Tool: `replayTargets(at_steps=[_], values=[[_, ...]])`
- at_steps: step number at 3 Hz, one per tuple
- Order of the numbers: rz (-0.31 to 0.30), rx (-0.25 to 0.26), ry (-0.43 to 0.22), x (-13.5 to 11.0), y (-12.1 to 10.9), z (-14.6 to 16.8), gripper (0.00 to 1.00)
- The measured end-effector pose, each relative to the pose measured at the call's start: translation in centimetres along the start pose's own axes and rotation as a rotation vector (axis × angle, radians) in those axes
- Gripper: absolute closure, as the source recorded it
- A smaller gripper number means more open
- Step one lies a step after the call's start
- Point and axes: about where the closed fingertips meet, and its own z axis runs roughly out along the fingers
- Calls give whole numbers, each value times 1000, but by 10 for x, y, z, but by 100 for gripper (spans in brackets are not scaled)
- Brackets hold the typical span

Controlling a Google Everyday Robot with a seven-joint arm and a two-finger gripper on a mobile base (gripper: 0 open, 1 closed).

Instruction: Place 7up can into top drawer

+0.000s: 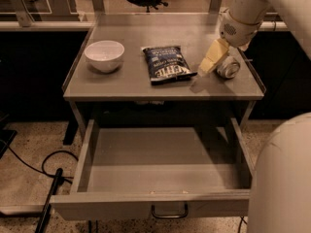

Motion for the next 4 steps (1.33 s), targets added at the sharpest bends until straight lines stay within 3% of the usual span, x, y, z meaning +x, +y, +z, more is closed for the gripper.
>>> replayTargets(at_steps=[1, 3, 4], values=[[14, -1, -18, 0, -5, 2, 0], [119, 24, -21, -6, -48, 17, 0], [139, 36, -22, -10, -61, 22, 0]])
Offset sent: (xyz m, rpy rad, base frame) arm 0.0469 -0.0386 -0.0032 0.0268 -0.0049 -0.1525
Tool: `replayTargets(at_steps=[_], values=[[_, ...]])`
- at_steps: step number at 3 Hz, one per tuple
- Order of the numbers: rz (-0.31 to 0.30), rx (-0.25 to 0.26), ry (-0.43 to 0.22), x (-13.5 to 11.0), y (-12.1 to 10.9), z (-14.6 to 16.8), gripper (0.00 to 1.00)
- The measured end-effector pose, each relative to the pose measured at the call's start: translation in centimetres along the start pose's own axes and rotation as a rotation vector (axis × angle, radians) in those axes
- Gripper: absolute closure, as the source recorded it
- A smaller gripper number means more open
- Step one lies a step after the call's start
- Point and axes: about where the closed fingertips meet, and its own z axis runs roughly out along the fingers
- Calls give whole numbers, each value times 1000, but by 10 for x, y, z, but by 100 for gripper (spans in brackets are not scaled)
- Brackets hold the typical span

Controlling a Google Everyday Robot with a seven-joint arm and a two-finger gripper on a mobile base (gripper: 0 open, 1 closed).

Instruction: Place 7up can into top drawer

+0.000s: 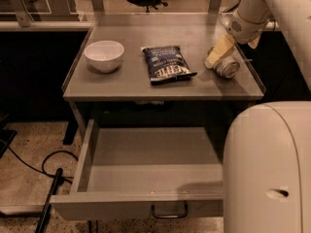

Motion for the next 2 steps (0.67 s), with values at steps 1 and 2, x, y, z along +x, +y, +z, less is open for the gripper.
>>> replayTargets(at_steps=[1, 2], values=[[-7, 8, 13, -7, -2, 9, 0], [-40, 5, 43, -15, 8, 24, 0]])
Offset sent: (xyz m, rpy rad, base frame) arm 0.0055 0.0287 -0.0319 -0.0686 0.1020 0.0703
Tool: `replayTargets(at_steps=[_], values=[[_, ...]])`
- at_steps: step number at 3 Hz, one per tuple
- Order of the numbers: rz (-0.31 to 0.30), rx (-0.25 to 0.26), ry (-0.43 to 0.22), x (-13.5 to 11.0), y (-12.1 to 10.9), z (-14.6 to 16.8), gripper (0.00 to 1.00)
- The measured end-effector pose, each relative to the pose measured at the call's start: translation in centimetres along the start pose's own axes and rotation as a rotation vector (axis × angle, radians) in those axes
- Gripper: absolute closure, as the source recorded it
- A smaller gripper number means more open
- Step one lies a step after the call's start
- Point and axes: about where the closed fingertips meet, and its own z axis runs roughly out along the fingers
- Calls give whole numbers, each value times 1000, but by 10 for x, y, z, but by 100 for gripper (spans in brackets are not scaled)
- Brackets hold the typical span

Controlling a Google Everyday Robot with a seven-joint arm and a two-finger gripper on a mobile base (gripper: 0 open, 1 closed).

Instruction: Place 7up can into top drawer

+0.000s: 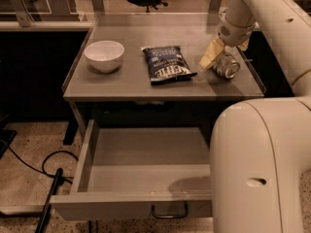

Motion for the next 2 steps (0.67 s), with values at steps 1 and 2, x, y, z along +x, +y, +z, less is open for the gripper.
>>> replayTargets(at_steps=[1, 2], values=[[-23, -6, 27, -2, 6, 13, 0], [-46, -15, 44, 0, 11, 23, 0]])
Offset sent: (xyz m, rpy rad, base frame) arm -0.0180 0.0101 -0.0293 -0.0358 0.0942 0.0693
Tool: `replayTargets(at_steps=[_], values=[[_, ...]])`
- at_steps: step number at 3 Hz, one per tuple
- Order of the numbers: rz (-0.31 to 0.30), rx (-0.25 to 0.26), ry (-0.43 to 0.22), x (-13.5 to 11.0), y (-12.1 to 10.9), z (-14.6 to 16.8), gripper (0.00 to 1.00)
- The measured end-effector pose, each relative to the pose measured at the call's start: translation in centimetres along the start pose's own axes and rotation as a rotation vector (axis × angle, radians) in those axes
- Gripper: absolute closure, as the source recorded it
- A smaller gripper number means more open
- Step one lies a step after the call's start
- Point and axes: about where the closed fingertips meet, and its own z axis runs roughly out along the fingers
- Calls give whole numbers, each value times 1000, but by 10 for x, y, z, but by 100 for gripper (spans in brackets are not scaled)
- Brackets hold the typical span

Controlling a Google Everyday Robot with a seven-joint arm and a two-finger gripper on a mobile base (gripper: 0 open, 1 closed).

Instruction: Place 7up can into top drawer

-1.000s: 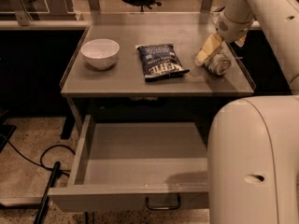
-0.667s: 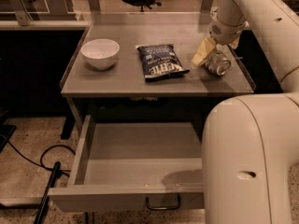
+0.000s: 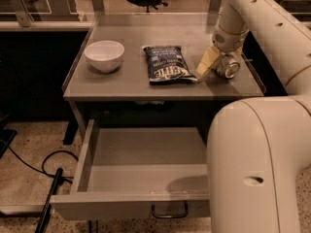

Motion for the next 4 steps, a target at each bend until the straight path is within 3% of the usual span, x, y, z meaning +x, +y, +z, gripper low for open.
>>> replayTargets(at_steps=[2, 4], values=[[0, 3, -9, -3, -1, 4, 41], [-1, 3, -9, -4, -1, 4, 90]])
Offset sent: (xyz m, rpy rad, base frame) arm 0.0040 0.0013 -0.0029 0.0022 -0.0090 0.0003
